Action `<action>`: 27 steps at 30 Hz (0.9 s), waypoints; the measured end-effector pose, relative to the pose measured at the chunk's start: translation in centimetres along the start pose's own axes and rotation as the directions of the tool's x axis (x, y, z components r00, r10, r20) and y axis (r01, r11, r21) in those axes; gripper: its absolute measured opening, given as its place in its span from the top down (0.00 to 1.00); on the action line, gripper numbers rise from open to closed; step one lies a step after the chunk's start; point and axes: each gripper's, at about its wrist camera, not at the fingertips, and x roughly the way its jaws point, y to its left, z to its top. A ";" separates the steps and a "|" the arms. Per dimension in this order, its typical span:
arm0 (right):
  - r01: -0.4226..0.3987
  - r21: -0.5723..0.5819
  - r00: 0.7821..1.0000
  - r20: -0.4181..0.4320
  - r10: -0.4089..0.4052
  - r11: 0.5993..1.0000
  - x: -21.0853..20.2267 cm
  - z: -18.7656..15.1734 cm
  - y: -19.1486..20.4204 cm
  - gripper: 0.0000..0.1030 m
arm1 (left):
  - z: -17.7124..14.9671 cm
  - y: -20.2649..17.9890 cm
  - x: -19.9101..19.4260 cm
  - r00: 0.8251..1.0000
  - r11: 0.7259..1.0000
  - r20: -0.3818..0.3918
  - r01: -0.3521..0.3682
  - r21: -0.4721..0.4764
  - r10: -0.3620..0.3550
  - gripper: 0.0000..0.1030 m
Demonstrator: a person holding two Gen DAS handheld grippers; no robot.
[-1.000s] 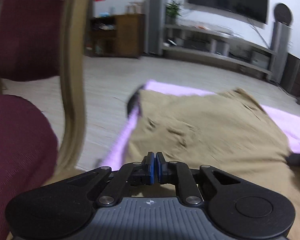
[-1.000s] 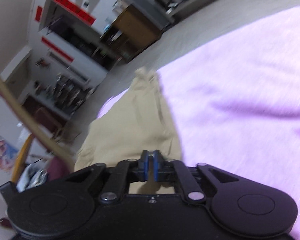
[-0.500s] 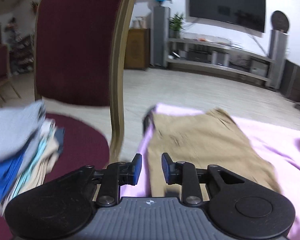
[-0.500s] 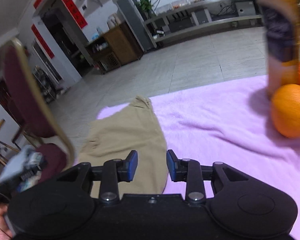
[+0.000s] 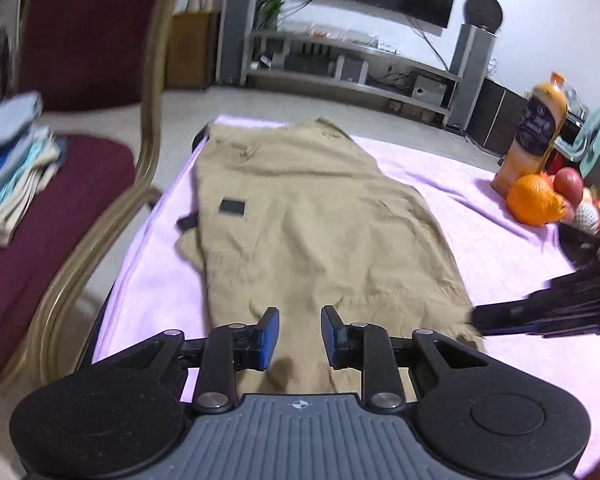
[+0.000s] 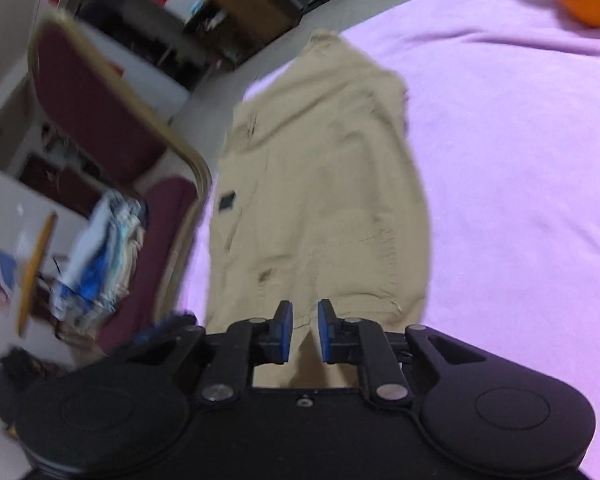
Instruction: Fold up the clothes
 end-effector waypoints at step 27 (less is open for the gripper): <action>0.078 -0.244 0.996 -0.018 -0.085 0.967 -2.6 -9.1 2.3 0.82 | -6.1 -3.7 -2.0 0.980 0.987 -0.199 0.058 0.147 -0.028 0.85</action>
